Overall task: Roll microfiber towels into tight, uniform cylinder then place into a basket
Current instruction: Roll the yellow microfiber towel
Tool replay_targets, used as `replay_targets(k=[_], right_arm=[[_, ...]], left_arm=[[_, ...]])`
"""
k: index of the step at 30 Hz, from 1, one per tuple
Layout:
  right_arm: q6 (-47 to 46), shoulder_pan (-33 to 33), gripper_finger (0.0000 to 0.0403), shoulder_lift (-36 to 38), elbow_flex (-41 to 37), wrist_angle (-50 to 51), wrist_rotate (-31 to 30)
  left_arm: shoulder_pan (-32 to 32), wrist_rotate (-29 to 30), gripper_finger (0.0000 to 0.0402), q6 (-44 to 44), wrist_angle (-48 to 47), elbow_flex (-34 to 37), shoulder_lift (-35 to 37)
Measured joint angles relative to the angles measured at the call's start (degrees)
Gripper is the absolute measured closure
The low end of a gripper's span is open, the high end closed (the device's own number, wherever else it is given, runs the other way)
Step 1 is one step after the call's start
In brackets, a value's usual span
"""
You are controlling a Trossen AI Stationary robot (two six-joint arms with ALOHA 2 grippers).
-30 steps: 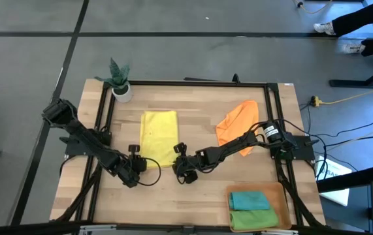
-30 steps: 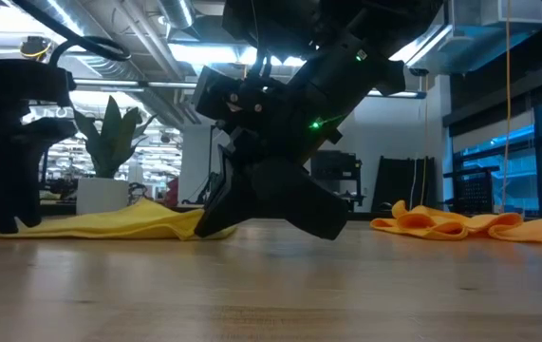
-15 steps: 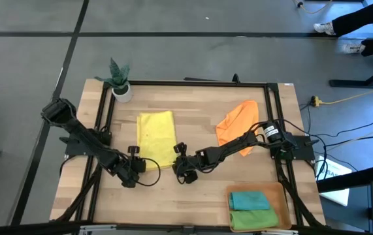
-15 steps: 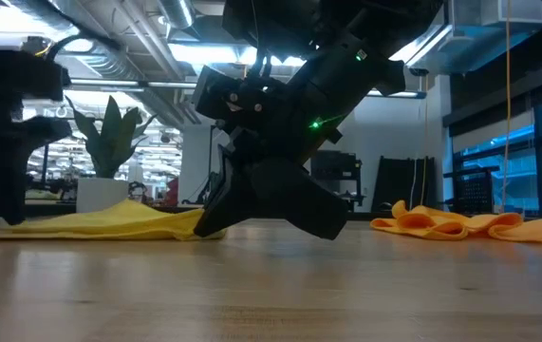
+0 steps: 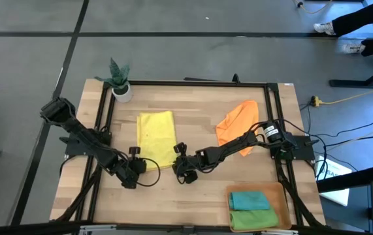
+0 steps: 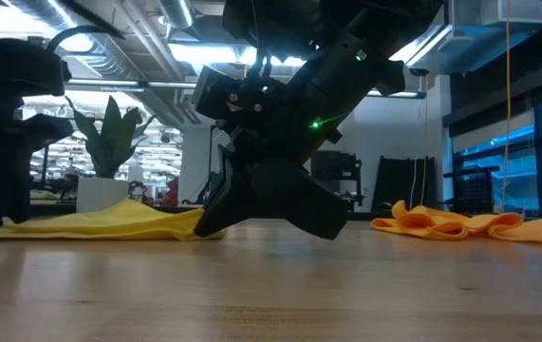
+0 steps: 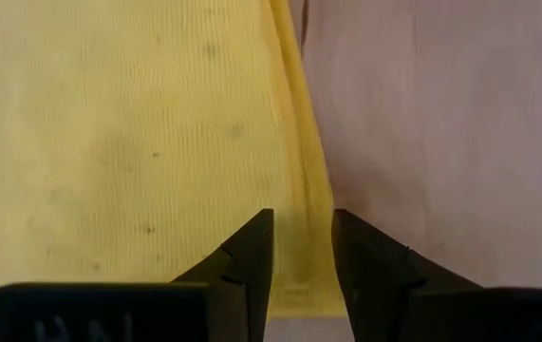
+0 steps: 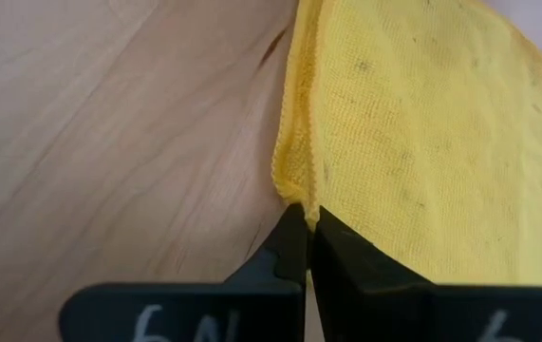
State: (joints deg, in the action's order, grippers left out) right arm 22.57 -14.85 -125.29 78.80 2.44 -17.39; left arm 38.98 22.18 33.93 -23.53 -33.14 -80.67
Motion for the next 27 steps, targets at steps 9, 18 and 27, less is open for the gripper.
replay_targets(k=[9, 18, 27], right_arm=[[0.0, 0.0, 0.0393, 0.0, 0.0, 0.0, 0.0], [0.0, 0.0, 0.0393, 0.0, 0.0, 0.0, 0.0], [0.0, 0.0, 0.0393, 0.0, 0.0, 0.0, 0.0]], left_arm=[[0.2, 0.6, 0.0299, 3.3, 3.9, 2.5, -0.6], [0.2, -1.1, 0.0299, 1.7, 4.5, 1.9, -0.4], [0.2, -1.1, 0.0299, 1.7, 4.7, 0.6, -0.3]])
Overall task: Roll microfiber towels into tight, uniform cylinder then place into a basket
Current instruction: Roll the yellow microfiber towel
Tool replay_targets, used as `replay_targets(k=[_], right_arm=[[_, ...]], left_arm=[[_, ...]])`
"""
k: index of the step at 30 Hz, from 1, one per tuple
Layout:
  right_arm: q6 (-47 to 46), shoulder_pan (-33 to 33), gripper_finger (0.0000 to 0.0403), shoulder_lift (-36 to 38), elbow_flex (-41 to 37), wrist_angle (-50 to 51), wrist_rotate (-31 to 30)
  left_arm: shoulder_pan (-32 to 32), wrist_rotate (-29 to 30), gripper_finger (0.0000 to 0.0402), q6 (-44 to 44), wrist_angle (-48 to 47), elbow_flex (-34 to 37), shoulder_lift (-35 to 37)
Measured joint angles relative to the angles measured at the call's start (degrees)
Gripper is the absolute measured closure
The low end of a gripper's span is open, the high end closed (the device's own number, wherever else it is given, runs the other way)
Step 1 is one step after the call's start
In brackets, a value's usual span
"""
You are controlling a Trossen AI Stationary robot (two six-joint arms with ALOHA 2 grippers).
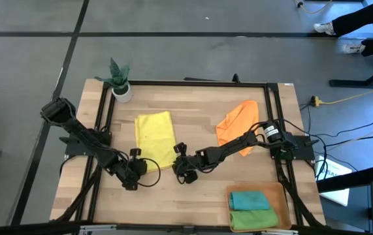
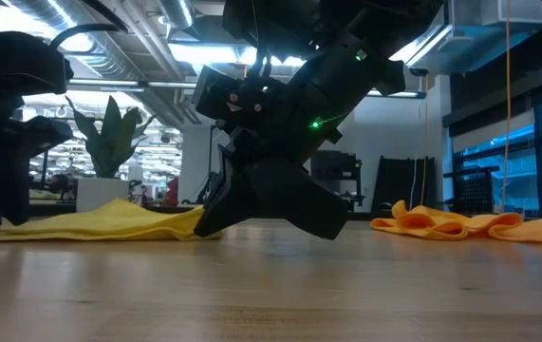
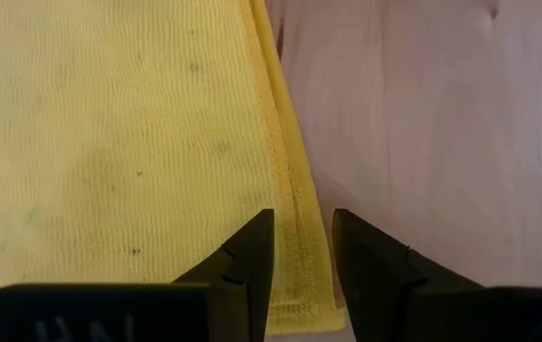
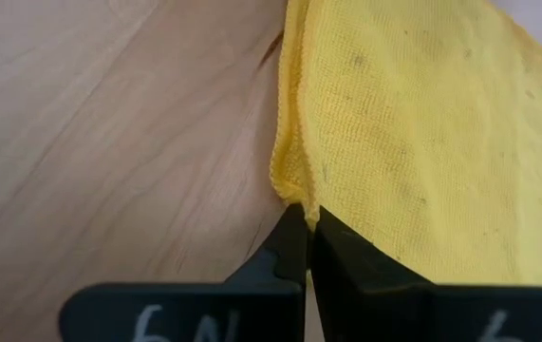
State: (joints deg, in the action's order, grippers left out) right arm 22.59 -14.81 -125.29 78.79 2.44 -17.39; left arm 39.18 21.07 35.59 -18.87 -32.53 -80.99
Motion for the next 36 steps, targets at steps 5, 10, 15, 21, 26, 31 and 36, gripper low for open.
replay_targets(k=[5, 10, 15, 21, 26, 31, 36], right_arm=[[0.0, 0.0, 0.0393, 0.0, 0.0, 0.0, 0.0], [0.0, 0.0, 0.0393, 0.0, 0.0, 0.0, 0.0], [0.2, 0.0, 0.0393, 0.0, 0.0, 0.0, -0.1], [0.2, 0.0, 0.0393, 0.0, 0.0, 0.0, -0.1], [0.2, 0.0, 0.0393, 0.0, 0.0, 0.0, -0.1], [0.2, 0.0, 0.0393, 0.0, 0.0, 0.0, -0.3], [0.1, 0.0, 0.0393, 0.0, 0.0, 0.0, -0.9]], left_arm=[[0.0, 0.8, 0.0299, -0.2, 0.0, 0.0, 0.0], [0.0, 1.1, 0.0299, 0.3, 2.2, 1.3, -1.9], [0.0, 1.6, 0.0299, 0.3, 5.4, 1.4, -4.2], [0.0, 1.2, 0.03, 5.0, 4.8, 1.5, -4.5], [0.0, 0.4, 0.0329, 8.2, 2.5, 1.4, -4.5], [0.0, 0.5, 0.0384, 7.6, 1.7, 1.4, -4.4], [0.0, 1.4, 0.0398, 7.5, 1.8, 1.5, -4.4]])
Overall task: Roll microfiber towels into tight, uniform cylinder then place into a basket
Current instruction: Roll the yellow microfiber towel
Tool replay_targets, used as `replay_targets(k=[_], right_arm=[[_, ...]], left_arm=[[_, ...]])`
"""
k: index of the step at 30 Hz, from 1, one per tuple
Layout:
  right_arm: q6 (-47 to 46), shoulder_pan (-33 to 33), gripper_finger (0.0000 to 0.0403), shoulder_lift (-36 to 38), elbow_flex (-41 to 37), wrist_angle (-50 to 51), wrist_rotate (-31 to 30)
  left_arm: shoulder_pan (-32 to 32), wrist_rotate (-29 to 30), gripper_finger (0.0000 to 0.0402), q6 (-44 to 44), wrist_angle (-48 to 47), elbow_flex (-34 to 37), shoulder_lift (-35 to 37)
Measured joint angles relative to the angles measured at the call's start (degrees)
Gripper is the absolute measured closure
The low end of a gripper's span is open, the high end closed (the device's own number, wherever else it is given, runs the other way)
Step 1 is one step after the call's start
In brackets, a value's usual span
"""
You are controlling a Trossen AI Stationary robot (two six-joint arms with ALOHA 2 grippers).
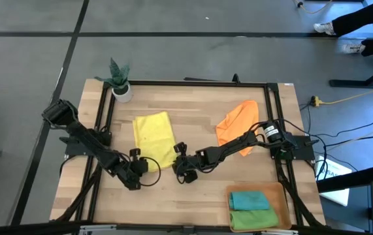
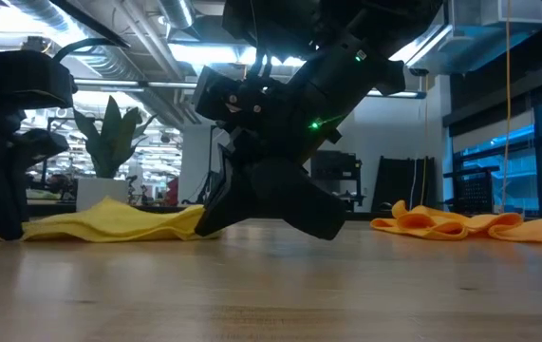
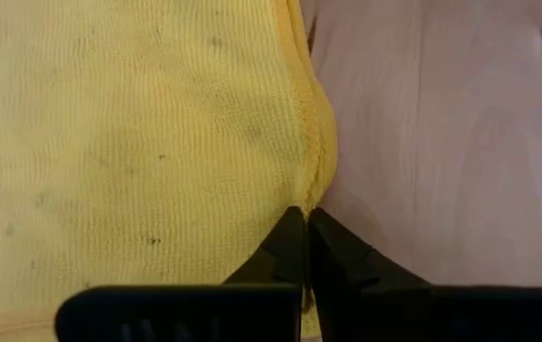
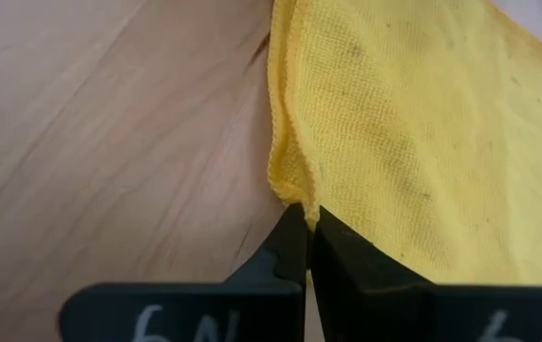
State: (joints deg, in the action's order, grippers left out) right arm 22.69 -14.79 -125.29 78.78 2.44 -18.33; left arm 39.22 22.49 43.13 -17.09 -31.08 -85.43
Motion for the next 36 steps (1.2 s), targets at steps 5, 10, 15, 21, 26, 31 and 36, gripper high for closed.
replay_targets(k=[5, 10, 15, 21, 26, 31, 36], right_arm=[[-0.8, 0.0, 0.0393, 0.0, 0.0, 0.0, 0.4], [-4.0, -0.3, 0.0393, 0.5, 0.1, 0.3, 2.4], [-6.4, -1.0, 0.0393, 0.5, 0.1, 0.3, 6.1], [-11.7, -2.7, 0.0393, 0.5, 0.2, 0.2, 11.6], [-15.9, -4.5, 0.0393, 0.5, 0.2, -0.1, 11.8], [-19.3, -4.9, 0.0393, 0.5, 1.6, 1.3, 11.8], [-20.4, -4.9, 0.0393, 0.5, 5.7, 7.6, 9.7]], left_arm=[[0.4, 0.1, 0.0401, 0.0, -0.6, -0.6, -0.1], [2.2, -0.2, 0.0401, -0.2, -1.3, -2.9, -0.3], [4.2, -3.3, 0.0401, 1.6, -1.1, -4.1, -0.3], [6.1, -4.5, 0.0401, 7.4, -0.3, -4.4, -0.3], [7.5, -4.9, 0.0401, 8.5, 0.7, -4.5, -0.2], [7.7, -3.7, 0.0401, 7.7, 0.4, -4.5, -0.2], [7.7, -2.6, 0.0401, 7.7, -0.3, -4.5, -0.1]])
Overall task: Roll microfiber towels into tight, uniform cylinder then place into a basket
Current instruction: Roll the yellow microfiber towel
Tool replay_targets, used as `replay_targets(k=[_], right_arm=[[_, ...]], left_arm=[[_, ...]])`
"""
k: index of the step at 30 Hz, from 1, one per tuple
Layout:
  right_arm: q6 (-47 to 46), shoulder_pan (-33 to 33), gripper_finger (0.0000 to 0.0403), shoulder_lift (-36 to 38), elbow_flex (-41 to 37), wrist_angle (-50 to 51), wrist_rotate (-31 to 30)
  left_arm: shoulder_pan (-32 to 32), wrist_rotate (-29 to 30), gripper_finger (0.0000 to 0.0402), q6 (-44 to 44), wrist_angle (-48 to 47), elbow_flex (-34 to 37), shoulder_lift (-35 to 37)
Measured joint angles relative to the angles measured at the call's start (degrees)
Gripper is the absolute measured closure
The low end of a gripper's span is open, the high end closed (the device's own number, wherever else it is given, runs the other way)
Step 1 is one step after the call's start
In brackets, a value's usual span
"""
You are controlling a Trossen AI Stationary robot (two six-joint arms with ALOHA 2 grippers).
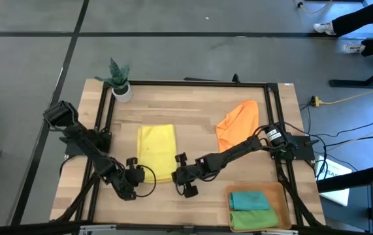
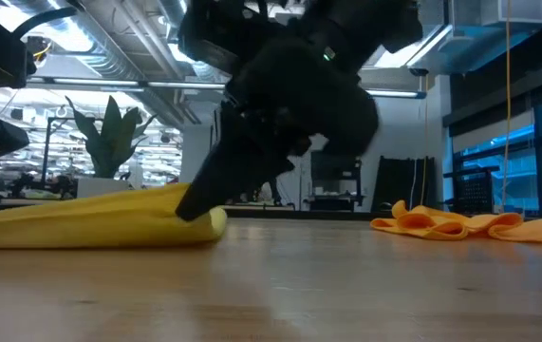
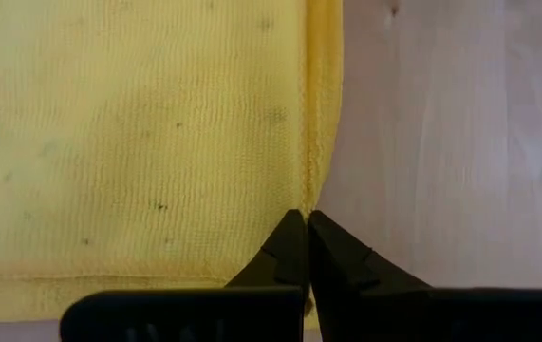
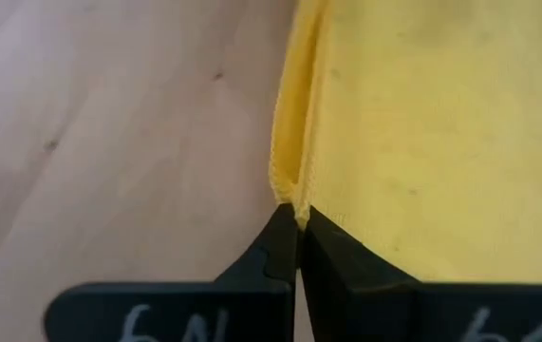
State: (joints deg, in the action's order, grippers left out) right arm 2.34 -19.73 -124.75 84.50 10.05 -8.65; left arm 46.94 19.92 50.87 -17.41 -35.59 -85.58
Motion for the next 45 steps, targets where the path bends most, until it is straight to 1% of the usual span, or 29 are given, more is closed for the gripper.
replay_targets(k=[4, 10, 13, 16, 19, 21, 25, 28, 31, 34, 39, 43, 45], right_arm=[[-2.1, 0.0, 0.0393, 0.0, 1.8, 2.8, -3.0], [-5.0, 0.0, 0.0393, 0.0, 2.6, 3.2, -3.2], [-6.3, 0.0, 0.0393, 0.0, 2.6, 2.9, -3.5], [-8.9, 0.1, 0.0393, 0.0, 2.6, 2.9, -6.3], [-9.8, 0.2, 0.0393, 0.0, 2.6, 2.8, -9.3], [-9.8, 0.2, 0.0393, 0.0, 2.6, 2.8, -9.7], [-12.5, 0.2, 0.0393, 0.0, 2.6, 2.8, -9.9], [-13.9, 0.3, 0.0393, 0.0, 2.6, 2.7, -12.5], [-14.5, 0.8, 0.0393, 0.0, 2.6, 2.7, -14.7], [-17.1, 1.5, 0.0393, 0.0, 2.6, 2.8, -17.0], [-17.3, 2.7, 0.0393, 0.0, 2.6, 4.4, -16.8], [-17.0, 3.0, 0.0393, 0.0, 2.6, 5.5, -20.0], [-17.0, 3.3, 0.0393, 0.0, 2.0, 5.6, -20.0]], left_arm=[[-0.1, 0.3, 0.0401, 0.0, -1.2, -0.7, 0.0], [-0.4, 1.6, 0.0401, 0.1, -12.1, -6.8, 0.0], [-1.0, 3.0, 0.0401, 2.1, -16.1, -9.5, 0.0], [-1.5, 5.4, 0.0401, 4.0, -17.8, -11.2, 0.0], [-2.0, 6.6, 0.0401, 4.4, -18.3, -11.3, 0.1], [-2.3, 6.7, 0.0401, 5.7, -18.9, -11.3, 0.1], [-2.7, 7.4, 0.0401, 10.7, -24.0, -11.3, 0.1], [-2.7, 7.5, 0.0401, 14.0, -27.2, -11.3, 0.1], [-2.7, 7.6, 0.0401, 14.4, -27.4, -11.3, 0.1], [-2.9, 8.1, 0.0401, 14.6, -27.4, -11.3, 0.1], [-3.8, 9.3, 0.0401, 14.1, -27.4, -11.3, 0.1], [-5.0, 10.1, 0.0401, 13.1, -27.4, -11.3, -0.9], [-5.7, 10.8, 0.0401, 12.8, -27.6, -11.3, -2.4]])
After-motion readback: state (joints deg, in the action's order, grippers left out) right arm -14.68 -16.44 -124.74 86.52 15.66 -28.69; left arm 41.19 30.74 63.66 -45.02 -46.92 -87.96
